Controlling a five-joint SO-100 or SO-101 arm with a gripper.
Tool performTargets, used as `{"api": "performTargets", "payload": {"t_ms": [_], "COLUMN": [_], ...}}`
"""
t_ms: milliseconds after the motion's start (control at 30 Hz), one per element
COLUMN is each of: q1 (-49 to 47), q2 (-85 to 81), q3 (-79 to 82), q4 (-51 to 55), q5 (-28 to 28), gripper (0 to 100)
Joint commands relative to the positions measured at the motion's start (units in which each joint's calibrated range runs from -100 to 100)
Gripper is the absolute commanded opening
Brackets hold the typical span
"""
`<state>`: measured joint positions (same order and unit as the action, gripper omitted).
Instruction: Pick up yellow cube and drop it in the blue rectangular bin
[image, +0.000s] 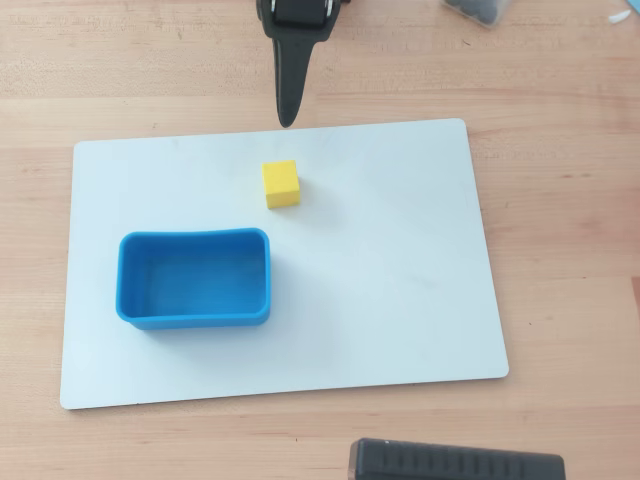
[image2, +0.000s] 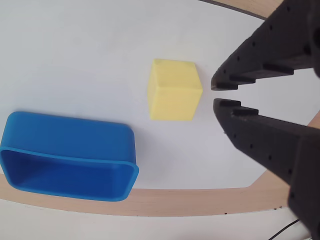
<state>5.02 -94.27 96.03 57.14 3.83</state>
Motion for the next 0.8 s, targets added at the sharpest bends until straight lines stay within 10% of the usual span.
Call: {"api": "performTargets", "payload": {"t_ms": [0,767], "q1": [1.7,2.1], "q2": [-2.0,32.7], "q3": [0.2,-29.5], "q4": [-0.7,-0.7], "q5": [-0.5,1.4], "gripper": [0,0]}}
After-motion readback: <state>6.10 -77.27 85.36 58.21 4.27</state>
